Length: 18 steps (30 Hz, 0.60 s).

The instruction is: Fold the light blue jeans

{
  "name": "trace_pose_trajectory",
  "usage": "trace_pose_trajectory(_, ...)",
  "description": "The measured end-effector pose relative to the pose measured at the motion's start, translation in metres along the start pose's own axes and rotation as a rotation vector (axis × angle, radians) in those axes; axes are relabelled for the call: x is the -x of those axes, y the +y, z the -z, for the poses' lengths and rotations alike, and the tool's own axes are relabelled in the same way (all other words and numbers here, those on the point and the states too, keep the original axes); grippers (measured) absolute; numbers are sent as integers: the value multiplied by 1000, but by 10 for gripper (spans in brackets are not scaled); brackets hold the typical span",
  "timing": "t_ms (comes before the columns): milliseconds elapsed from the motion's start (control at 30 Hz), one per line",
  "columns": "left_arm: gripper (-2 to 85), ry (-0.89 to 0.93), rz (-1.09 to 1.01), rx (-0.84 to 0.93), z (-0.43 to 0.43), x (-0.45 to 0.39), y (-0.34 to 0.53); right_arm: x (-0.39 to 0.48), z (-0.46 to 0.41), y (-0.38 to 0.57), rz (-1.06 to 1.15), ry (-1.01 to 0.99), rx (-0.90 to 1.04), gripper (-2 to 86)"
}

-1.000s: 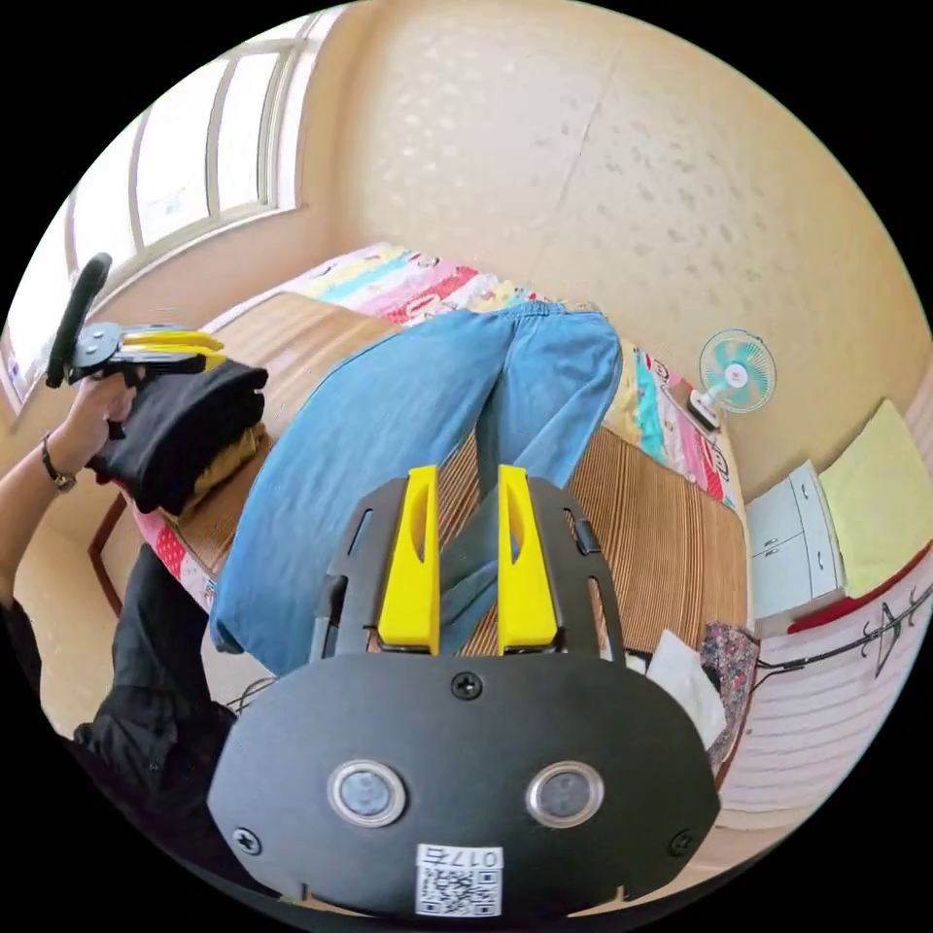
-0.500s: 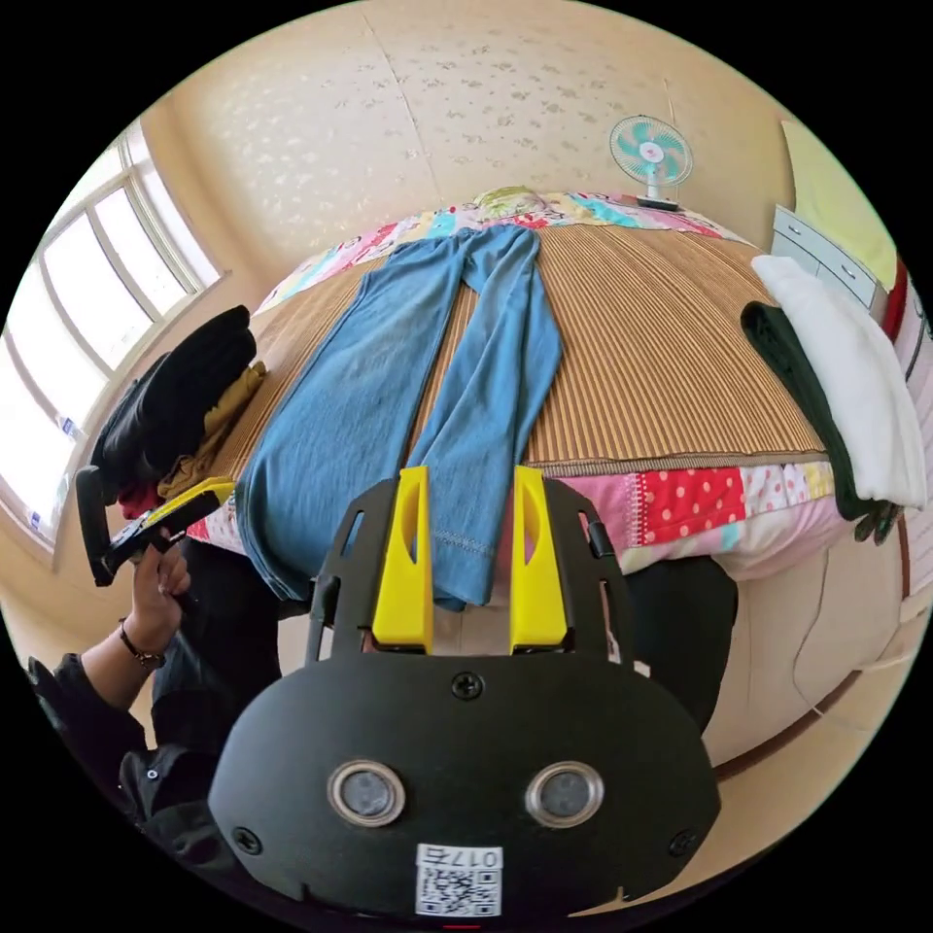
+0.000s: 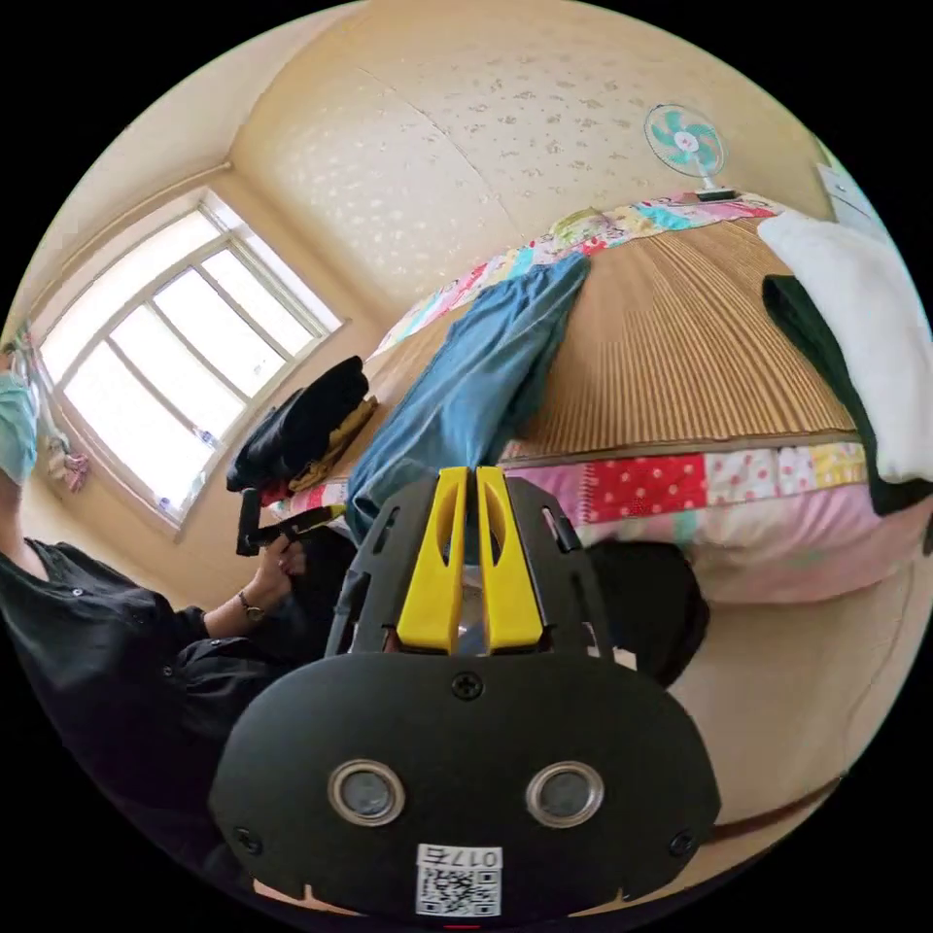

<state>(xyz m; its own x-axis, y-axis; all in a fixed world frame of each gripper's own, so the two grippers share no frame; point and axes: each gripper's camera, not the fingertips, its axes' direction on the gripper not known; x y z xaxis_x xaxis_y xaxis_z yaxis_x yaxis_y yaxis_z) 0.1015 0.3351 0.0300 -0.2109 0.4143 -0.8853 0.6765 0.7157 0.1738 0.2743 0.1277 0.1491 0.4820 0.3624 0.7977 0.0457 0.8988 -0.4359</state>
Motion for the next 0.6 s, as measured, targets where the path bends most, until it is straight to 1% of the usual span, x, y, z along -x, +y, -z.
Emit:
trace_pose_trajectory(33,66,-2,8,-16,8,2,3,-7,-4,0,-38,118,64,19)
trace_pose_trajectory(67,81,-13,11,-45,22,5,6,-14,-12,2,-69,312,178,16)
trace_pose_trajectory(100,97,-31,5,-66,35,4,6,-12,-11,7,-68,447,194,13)
trace_pose_trajectory(133,104,-39,-2,-73,40,3,5,-8,-9,10,-58,481,173,12)
trace_pose_trajectory(167,118,-49,-27,-63,44,0,1,5,-1,16,-23,486,112,10)
trace_pose_trajectory(200,119,-64,-54,-17,40,-2,-4,19,6,20,18,461,51,9)
trace_pose_trajectory(267,113,-114,-73,21,36,-5,-7,42,11,23,68,420,-23,8)
trace_pose_trajectory(333,86,-171,-66,28,48,-7,-10,61,6,21,111,351,-41,8)
trace_pose_trajectory(367,55,-165,-72,76,53,-7,-16,71,-1,18,139,286,-18,8)
trace_pose_trajectory(400,16,-99,-72,135,58,-5,-21,79,-10,14,150,220,9,8)
trace_pose_trajectory(433,11,-38,-80,148,63,-5,-22,83,-13,12,154,186,17,9)
trace_pose_trajectory(500,-3,269,-102,98,97,4,-22,97,-25,8,195,27,52,11)
trace_pose_trajectory(533,-4,314,-80,69,107,11,-20,100,-30,7,203,-8,70,12)
trace_pose_trajectory(567,-6,328,2,24,123,30,-16,103,-39,6,207,-59,112,15)
trace_pose_trajectory(600,-6,234,120,27,134,50,-10,104,-50,5,201,-85,155,18)
